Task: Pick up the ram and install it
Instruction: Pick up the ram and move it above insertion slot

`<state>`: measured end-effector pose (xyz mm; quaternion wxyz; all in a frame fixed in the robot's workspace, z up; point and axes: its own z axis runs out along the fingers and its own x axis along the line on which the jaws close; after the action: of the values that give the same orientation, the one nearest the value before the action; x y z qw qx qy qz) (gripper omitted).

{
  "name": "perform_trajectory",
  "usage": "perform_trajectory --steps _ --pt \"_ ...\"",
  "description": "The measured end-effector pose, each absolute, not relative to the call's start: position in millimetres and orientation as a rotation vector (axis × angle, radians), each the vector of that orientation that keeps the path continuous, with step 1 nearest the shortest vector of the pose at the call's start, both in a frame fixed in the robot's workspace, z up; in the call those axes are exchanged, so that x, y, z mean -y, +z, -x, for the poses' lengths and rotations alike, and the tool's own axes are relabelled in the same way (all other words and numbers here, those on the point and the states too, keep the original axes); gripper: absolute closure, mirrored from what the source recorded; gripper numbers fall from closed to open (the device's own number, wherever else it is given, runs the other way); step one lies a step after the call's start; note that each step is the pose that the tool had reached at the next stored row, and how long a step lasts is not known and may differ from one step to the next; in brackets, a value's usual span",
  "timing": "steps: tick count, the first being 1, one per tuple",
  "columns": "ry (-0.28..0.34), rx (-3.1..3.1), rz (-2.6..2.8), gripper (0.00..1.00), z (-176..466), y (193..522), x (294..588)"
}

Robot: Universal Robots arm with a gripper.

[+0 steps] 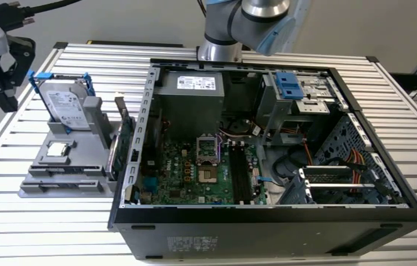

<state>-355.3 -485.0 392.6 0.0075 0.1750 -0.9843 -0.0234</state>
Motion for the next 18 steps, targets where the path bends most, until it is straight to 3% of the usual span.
perform_trajectory --steps 18 --pt "-0.069 2.97 -0.954 1.0 355.3 392.6 485.0"
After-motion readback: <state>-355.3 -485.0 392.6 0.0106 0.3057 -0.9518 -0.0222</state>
